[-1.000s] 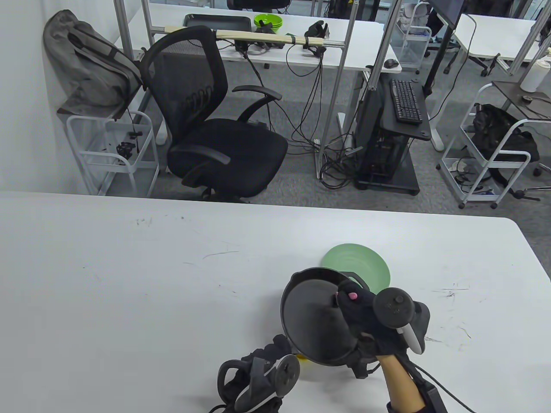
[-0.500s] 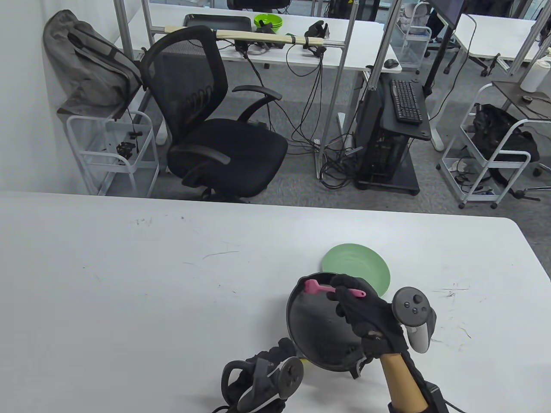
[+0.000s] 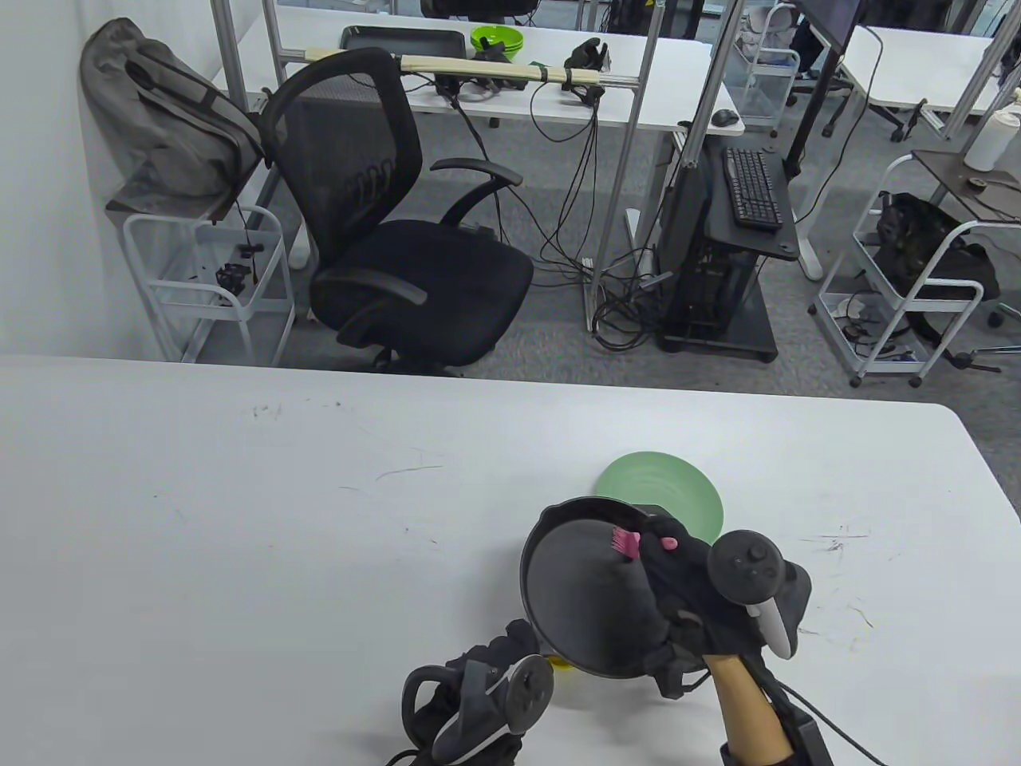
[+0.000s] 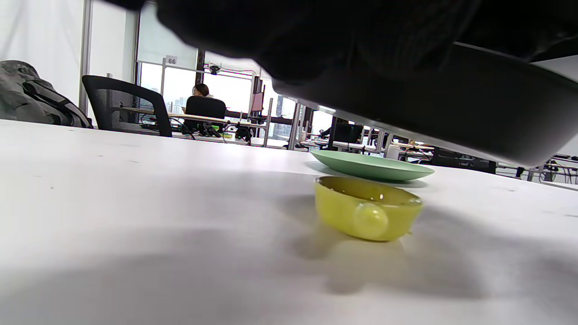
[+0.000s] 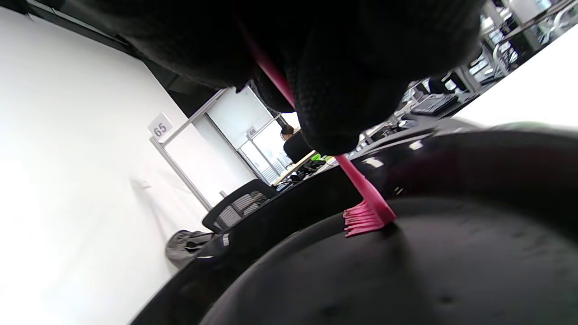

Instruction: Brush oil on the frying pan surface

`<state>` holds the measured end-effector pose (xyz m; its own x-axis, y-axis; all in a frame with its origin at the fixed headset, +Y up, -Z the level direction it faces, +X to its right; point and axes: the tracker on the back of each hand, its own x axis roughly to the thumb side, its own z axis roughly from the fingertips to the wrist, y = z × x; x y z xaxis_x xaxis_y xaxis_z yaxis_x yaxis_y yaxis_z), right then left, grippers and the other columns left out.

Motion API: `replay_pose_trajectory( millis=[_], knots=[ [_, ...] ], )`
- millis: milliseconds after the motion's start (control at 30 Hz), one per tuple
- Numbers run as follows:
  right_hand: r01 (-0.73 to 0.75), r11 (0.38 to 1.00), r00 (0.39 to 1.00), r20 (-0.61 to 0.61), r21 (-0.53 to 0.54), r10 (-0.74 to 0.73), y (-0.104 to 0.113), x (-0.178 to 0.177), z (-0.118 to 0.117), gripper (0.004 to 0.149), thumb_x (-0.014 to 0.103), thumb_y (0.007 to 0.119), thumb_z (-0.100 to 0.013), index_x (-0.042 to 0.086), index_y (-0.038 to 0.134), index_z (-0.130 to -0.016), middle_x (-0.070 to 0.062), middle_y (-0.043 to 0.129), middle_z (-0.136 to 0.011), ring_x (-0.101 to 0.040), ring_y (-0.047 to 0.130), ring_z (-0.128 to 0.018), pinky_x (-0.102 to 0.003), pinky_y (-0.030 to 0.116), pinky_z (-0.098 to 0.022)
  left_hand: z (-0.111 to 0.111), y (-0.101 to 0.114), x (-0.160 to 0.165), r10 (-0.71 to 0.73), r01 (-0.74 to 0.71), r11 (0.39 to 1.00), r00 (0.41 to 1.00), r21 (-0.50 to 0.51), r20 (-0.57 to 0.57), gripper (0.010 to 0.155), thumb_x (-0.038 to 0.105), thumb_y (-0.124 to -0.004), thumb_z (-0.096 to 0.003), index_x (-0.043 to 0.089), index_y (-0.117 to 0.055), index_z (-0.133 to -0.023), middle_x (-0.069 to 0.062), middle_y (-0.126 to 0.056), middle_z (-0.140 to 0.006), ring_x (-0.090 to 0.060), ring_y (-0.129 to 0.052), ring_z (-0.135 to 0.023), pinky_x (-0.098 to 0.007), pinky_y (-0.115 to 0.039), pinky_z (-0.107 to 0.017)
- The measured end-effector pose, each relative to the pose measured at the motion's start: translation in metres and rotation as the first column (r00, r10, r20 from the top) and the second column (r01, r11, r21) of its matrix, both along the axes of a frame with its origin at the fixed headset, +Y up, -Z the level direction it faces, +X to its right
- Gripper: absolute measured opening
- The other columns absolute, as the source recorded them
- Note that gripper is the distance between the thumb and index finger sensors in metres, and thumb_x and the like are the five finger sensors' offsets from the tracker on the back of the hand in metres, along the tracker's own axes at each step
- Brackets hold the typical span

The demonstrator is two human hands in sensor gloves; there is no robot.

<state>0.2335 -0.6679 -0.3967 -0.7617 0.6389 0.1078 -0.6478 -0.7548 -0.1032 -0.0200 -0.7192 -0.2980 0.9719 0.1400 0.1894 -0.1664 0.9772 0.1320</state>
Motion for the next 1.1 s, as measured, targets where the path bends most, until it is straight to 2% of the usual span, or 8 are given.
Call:
replay_pose_trajectory(
  millis=[200,400,500,600,833,933,967,1100],
  knots=[
    [-0.049,0.998,0.999,0.002,-0.029,0.049,0.005,0.005,0.001,0.045,0.036,0.075,-0.065,0.005,0.075,-0.098,-0.028,0.095,-0.079,-0.029,0.097,-0.047,-0.033,0.086,-0.028,-0.004,0.000,-0.008,0.010,-0.010,1.000,0.999,-0.011,-0.030,0.062,0.050,-0.081,-0.0530,0.007,-0.076,-0.098,0.001,-0.098,-0.049,-0.016,-0.096,-0.020,-0.036,-0.084,-0.015],
    [-0.049,0.992,0.999,0.009,0.118,0.048,0.021,0.002,0.014,0.041,0.038,0.075,-0.064,0.010,0.079,-0.093,-0.025,0.097,-0.070,-0.024,0.097,-0.042,-0.029,0.085,-0.025,-0.005,0.000,-0.013,0.020,-0.020,1.000,0.998,-0.011,-0.058,0.063,0.050,-0.081,-0.0534,0.007,-0.075,-0.098,0.001,-0.098,-0.049,-0.015,-0.096,-0.020,-0.036,-0.084,-0.015],
    [-0.126,0.984,0.992,0.038,0.123,0.123,0.023,-0.003,0.016,0.039,0.038,0.075,-0.064,0.011,0.081,-0.091,-0.025,0.098,-0.066,-0.023,0.097,-0.039,-0.028,0.085,-0.023,-0.003,0.001,-0.012,0.025,-0.025,1.000,0.998,0.006,-0.054,0.062,0.050,-0.081,-0.0535,0.007,-0.075,-0.098,0.001,-0.098,-0.049,-0.015,-0.096,-0.020,-0.036,-0.084,-0.015],
    [-0.172,0.976,0.985,0.046,0.133,0.168,0.018,-0.008,0.014,0.039,0.039,0.075,-0.064,0.011,0.080,-0.092,-0.024,0.097,-0.068,-0.023,0.097,-0.041,-0.027,0.085,-0.024,-0.001,0.001,-0.006,0.001,0.000,1.000,1.000,0.016,-0.031,0.062,0.050,-0.081,-0.0533,0.007,-0.075,-0.098,0.001,-0.098,-0.049,-0.015,-0.096,-0.020,-0.036,-0.084,-0.014],
    [-0.022,0.996,0.999,-0.028,0.087,0.024,0.005,-0.010,0.006,0.040,0.038,0.075,-0.064,0.011,0.079,-0.094,-0.026,0.096,-0.073,-0.025,0.097,-0.044,-0.029,0.086,-0.026,0.006,0.003,0.005,-0.029,0.028,0.999,1.000,0.039,0.012,0.062,0.050,-0.081,-0.0534,0.007,-0.075,-0.098,0.001,-0.098,-0.049,-0.015,-0.096,-0.020,-0.036,-0.084,-0.014],
    [0.071,0.995,0.994,-0.084,0.073,-0.065,0.002,-0.009,0.004,0.041,0.038,0.075,-0.064,0.012,0.077,-0.096,-0.025,0.096,-0.076,-0.025,0.097,-0.046,-0.028,0.086,-0.027,0.005,0.002,0.005,-0.002,0.001,1.000,1.000,0.015,0.024,0.062,0.050,-0.081,-0.0535,0.007,-0.075,-0.098,0.001,-0.098,-0.049,-0.015,-0.096,-0.020,-0.035,-0.084,-0.014],
    [0.122,0.991,0.987,-0.109,0.048,-0.116,0.001,-0.009,0.003,0.042,0.038,0.075,-0.064,0.011,0.077,-0.097,-0.026,0.095,-0.078,-0.025,0.097,-0.047,-0.029,0.086,-0.028,0.005,0.002,0.006,0.009,-0.010,1.000,0.999,0.008,0.034,0.063,0.050,-0.081,-0.0535,0.006,-0.075,-0.098,0.001,-0.098,-0.049,-0.015,-0.096,-0.020,-0.035,-0.084,-0.014],
    [0.170,0.985,0.972,-0.159,-0.022,-0.171,-0.003,-0.010,0.001,0.043,0.038,0.074,-0.065,0.014,0.074,-0.100,-0.026,0.092,-0.084,-0.027,0.096,-0.051,-0.031,0.086,-0.031,0.007,0.002,0.010,-0.019,0.018,1.000,0.999,0.021,0.049,0.062,0.050,-0.081,-0.0534,0.007,-0.075,-0.098,0.001,-0.098,-0.049,-0.015,-0.096,-0.020,-0.035,-0.084,-0.014]
  ],
)
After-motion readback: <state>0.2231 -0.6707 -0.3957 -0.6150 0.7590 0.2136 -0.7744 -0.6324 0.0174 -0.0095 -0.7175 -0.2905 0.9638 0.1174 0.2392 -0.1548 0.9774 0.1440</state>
